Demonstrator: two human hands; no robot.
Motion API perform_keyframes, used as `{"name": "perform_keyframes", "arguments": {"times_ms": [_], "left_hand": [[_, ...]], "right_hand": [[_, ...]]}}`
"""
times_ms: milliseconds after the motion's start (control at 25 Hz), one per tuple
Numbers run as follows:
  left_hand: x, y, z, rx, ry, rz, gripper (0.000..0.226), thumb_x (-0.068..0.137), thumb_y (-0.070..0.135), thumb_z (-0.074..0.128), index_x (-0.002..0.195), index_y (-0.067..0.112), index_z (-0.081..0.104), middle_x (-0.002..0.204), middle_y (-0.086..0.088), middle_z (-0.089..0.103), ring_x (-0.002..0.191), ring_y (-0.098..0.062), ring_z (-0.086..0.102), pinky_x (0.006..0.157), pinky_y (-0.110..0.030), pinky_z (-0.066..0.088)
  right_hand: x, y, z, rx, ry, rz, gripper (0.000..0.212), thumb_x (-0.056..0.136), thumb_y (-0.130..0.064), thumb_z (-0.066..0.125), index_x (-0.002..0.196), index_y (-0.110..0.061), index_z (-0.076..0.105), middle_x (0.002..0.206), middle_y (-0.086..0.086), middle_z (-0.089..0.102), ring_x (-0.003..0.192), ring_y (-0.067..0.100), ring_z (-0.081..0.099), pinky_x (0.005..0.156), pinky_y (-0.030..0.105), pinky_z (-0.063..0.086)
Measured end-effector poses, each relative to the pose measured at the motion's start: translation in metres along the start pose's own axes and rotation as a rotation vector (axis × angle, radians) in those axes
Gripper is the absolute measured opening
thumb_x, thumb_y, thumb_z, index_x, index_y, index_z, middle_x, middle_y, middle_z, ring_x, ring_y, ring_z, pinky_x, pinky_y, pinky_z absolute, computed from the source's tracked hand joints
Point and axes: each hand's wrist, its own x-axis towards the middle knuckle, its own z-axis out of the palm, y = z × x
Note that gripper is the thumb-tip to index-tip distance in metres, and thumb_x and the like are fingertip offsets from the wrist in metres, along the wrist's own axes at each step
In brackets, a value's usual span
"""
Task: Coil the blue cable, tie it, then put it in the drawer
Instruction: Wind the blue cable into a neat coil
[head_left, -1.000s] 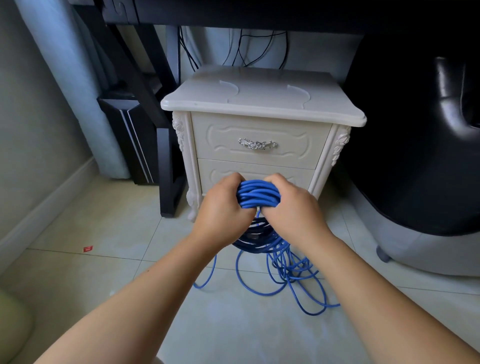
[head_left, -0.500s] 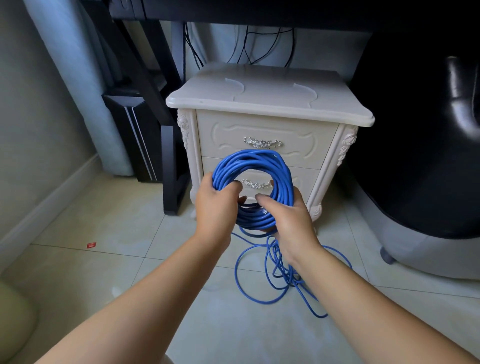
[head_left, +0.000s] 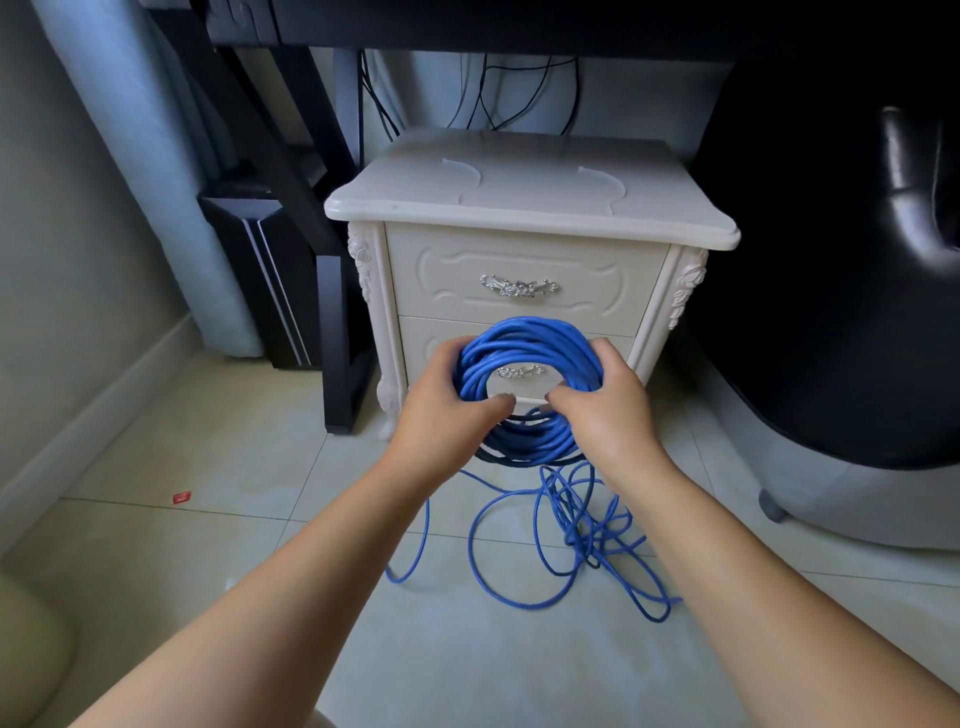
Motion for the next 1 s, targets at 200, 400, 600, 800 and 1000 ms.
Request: {"name": "perform_keyframes", "arguments": {"times_ms": [200, 400, 600, 800, 1000], "left_hand": [[0.000, 0.000, -0.004, 0.187, -0.054, 0.209, 0.063, 0.078, 0.012, 0.071, 0.133, 0.035, 0.050, 0.118, 0.016, 0.058, 0.100, 0.009, 0.056, 0.089, -0.018, 0.048], [-0.001, -0.004, -0.005, 0.377, -0.186, 0.212, 0.022, 0.080, 0.020, 0.072, 0.097, 0.029, 0.062, 0.081, 0.014, 0.064, 0.071, 0.001, 0.057, 0.062, -0.009, 0.041], [0.001, 0.000, -0.008, 0.099, -0.100, 0.122, 0.010, 0.081, 0.014, 0.072, 0.081, 0.015, 0.062, 0.060, 0.010, 0.056, 0.054, -0.007, 0.046, 0.053, -0.020, 0.037], [0.001, 0.004, -0.008, -0.231, -0.066, -0.015, 0.016, 0.083, 0.003, 0.070, 0.089, 0.018, 0.068, 0.059, 0.013, 0.059, 0.055, -0.006, 0.051, 0.066, -0.023, 0.046], [0.006, 0.003, -0.007, -0.530, 0.029, -0.176, 0.011, 0.086, 0.005, 0.068, 0.090, 0.015, 0.065, 0.054, 0.008, 0.050, 0.052, -0.010, 0.048, 0.078, -0.040, 0.048]], "right_hand": [[-0.004, 0.000, -0.001, -0.384, -0.051, -0.184, 0.027, 0.080, -0.004, 0.057, 0.098, -0.024, 0.052, 0.084, 0.001, 0.059, 0.076, 0.028, 0.055, 0.064, 0.036, 0.044], [-0.015, -0.005, 0.006, -0.786, -0.153, -0.373, 0.037, 0.082, -0.010, 0.057, 0.113, -0.029, 0.048, 0.108, -0.005, 0.057, 0.090, 0.031, 0.058, 0.069, 0.034, 0.043], [-0.012, -0.008, 0.003, -0.312, -0.076, -0.193, 0.035, 0.074, -0.017, 0.068, 0.101, -0.035, 0.053, 0.087, -0.015, 0.061, 0.079, 0.017, 0.058, 0.070, 0.030, 0.045], [-0.011, -0.002, -0.001, 0.066, -0.141, -0.015, 0.038, 0.076, -0.025, 0.079, 0.105, -0.035, 0.057, 0.096, -0.014, 0.068, 0.084, 0.000, 0.065, 0.071, 0.012, 0.050], [-0.012, 0.007, 0.012, 0.409, -0.101, 0.117, 0.038, 0.077, -0.013, 0.079, 0.109, -0.020, 0.060, 0.100, 0.003, 0.072, 0.099, 0.027, 0.070, 0.096, 0.048, 0.053]]}}
